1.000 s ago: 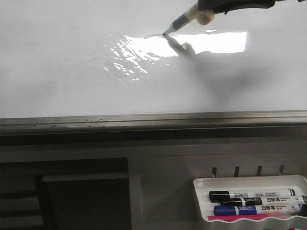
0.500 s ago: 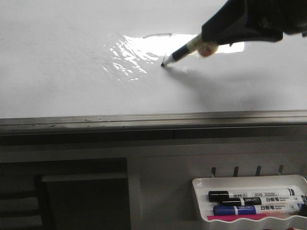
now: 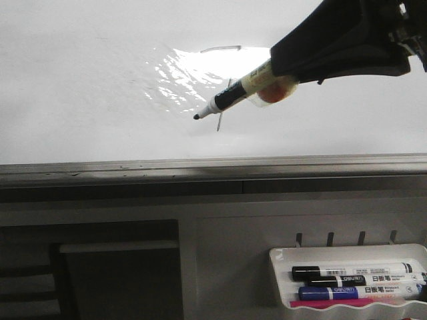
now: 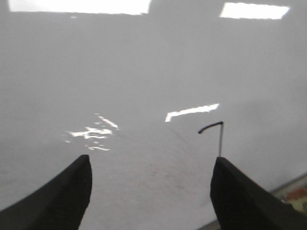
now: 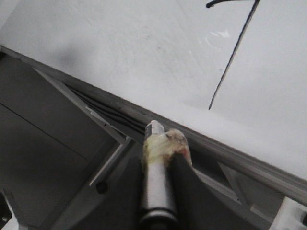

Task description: Write number 7 on whiteboard

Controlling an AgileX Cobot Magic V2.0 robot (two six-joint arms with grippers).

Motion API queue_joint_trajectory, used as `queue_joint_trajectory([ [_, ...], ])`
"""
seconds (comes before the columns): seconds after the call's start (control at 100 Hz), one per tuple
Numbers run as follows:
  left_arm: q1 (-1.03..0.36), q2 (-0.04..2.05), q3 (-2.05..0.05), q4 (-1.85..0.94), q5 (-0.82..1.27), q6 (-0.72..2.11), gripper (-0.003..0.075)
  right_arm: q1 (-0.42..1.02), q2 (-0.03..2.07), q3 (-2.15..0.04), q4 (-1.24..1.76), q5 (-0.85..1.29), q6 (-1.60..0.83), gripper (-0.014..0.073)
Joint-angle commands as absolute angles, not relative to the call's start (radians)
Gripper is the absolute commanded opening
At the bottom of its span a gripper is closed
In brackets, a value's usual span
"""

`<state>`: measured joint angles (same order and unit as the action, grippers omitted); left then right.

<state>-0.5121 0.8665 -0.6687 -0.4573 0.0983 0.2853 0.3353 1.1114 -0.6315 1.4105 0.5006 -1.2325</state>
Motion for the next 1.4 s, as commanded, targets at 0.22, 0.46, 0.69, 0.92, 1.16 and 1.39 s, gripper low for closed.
queue_joint_trajectory([
  [0.22,-0.835,0.959,-0.697,-0.418,0.005,0.442,0.0472,0.335,1.088,-0.83,1.017,0.724,-0.84,-0.0062],
  [0.46,-0.963,1.094,-0.697,-0.273,-0.024,0.442,0.0472,0.335,1.093,-0.946,0.857,0.843,-0.714,-0.0062],
  [0.69,-0.98,1.178,-0.708,-0.231,-0.053,0.442,0.0472,0.335,1.134,-0.992,0.846,0.903,-0.704,-0.0062],
  [0.92,-0.98,1.237,-0.753,-0.2,-0.077,0.442,0.0471,0.335,1.153,-0.995,0.846,0.907,-0.704,-0.0062],
  [1.16,-0.98,1.295,-0.766,-0.183,-0.102,0.442,0.047,0.335,1.154,-1.01,0.846,0.903,-0.704,-0.0062],
  [1.39,-0.978,1.295,-0.766,-0.183,-0.135,0.442,0.0216,0.335,1.154,-1.01,0.838,0.901,-0.704,-0.0062],
])
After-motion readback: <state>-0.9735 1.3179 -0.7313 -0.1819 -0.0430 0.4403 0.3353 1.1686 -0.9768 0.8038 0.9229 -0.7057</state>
